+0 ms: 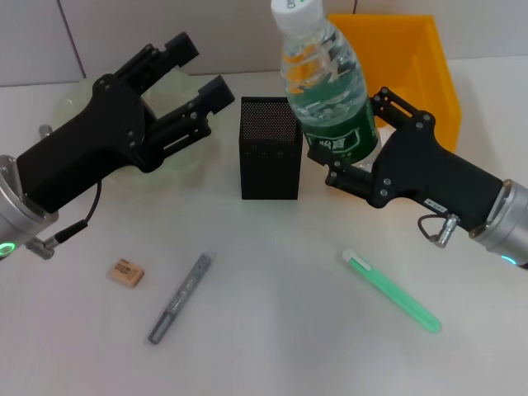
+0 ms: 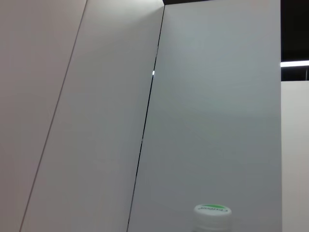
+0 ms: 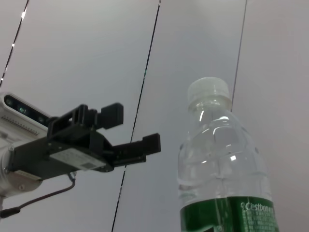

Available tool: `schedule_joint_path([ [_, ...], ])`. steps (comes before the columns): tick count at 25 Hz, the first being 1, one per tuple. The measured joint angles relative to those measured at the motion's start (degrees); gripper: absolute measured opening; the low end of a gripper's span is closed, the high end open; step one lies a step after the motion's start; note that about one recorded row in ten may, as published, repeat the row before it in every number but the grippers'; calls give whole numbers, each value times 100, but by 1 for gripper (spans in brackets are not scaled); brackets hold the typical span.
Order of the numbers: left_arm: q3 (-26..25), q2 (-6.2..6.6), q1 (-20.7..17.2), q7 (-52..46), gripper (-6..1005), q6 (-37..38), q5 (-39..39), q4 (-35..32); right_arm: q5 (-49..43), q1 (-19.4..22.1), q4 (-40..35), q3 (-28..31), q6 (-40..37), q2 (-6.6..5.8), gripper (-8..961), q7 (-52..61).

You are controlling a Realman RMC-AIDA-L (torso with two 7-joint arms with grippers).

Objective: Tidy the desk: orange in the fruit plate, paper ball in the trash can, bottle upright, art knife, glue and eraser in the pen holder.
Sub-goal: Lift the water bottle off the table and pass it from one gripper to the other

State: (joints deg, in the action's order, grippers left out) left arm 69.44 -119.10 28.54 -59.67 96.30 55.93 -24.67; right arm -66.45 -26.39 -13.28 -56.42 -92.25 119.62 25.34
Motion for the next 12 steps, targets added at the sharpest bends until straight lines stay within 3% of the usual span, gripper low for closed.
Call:
schedule_joint_path([
  [12, 514, -5, 96, 95, 766, -38, -710, 32, -39, -207, 93, -21, 76, 0, 769, -12],
])
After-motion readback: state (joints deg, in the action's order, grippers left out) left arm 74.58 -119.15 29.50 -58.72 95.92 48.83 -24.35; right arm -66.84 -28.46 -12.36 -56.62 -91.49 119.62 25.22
